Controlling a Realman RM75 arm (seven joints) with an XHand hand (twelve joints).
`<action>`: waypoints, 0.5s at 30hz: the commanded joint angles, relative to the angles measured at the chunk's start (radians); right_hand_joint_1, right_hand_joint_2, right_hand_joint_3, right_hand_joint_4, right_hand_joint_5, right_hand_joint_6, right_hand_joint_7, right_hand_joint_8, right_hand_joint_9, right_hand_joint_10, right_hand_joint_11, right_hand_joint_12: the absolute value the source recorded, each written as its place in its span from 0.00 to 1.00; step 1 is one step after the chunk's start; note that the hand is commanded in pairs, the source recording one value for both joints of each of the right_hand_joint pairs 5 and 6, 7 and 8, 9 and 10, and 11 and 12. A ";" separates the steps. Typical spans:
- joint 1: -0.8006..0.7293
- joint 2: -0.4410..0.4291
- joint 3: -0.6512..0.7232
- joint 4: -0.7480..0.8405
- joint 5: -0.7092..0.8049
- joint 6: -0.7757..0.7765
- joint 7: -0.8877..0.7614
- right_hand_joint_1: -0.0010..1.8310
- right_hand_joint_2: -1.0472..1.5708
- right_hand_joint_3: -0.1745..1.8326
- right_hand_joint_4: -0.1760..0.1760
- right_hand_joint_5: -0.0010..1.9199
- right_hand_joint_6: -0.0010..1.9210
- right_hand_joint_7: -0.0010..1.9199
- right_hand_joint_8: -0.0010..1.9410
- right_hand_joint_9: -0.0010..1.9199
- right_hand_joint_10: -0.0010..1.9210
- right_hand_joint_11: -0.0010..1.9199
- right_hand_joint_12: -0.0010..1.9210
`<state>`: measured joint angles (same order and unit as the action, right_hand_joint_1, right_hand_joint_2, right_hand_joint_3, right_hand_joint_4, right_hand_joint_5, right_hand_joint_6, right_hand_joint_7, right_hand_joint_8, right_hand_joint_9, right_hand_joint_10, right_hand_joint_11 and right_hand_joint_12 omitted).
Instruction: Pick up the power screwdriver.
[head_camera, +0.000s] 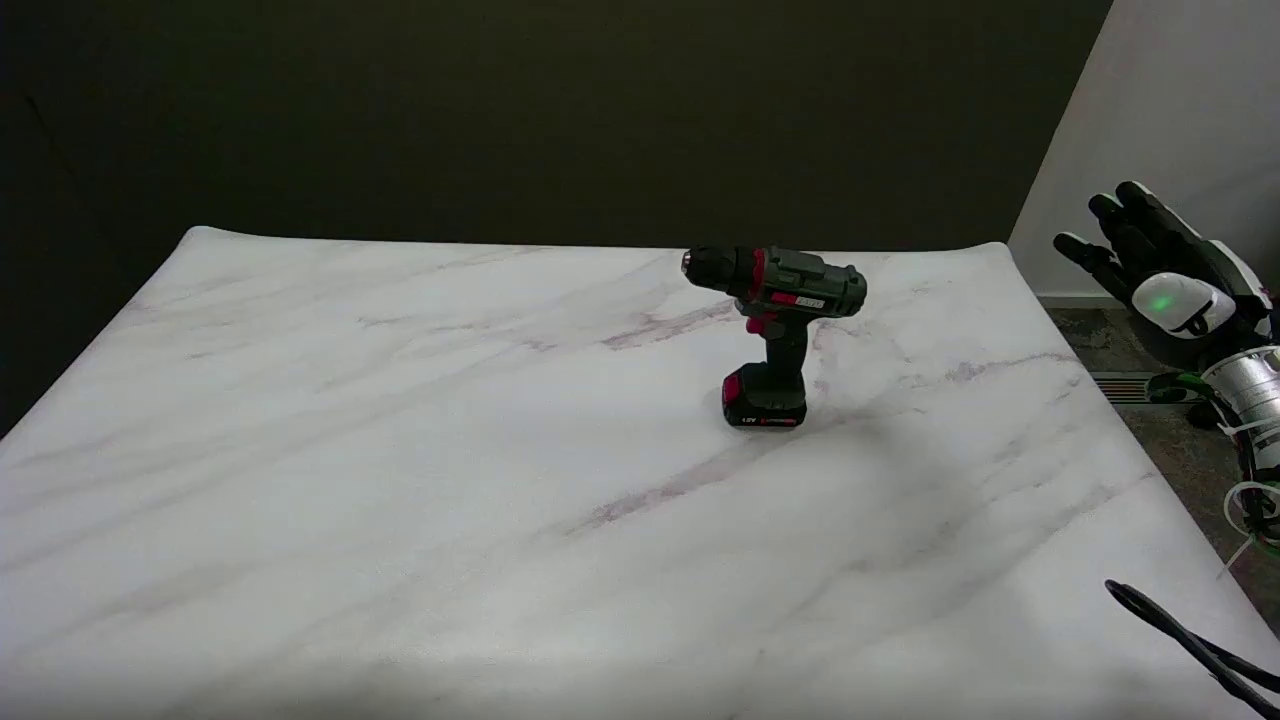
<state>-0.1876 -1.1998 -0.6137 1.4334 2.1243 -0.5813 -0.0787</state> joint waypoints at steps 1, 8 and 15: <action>0.015 0.028 -0.013 -0.004 -0.022 -0.016 -0.005 0.61 0.31 0.19 0.00 0.05 0.05 0.14 0.14 0.00 0.00 0.24 0.24; 0.004 0.046 0.006 0.027 -0.039 -0.012 -0.005 0.61 0.30 0.18 0.00 0.05 0.05 0.15 0.15 0.00 0.00 0.25 0.25; 0.002 0.000 -0.104 0.014 -0.054 0.000 -0.005 0.61 0.30 0.18 0.00 0.05 0.05 0.18 0.17 0.04 0.04 0.31 0.31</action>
<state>-0.1815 -1.1732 -0.6163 1.4429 2.1032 -0.5925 -0.0820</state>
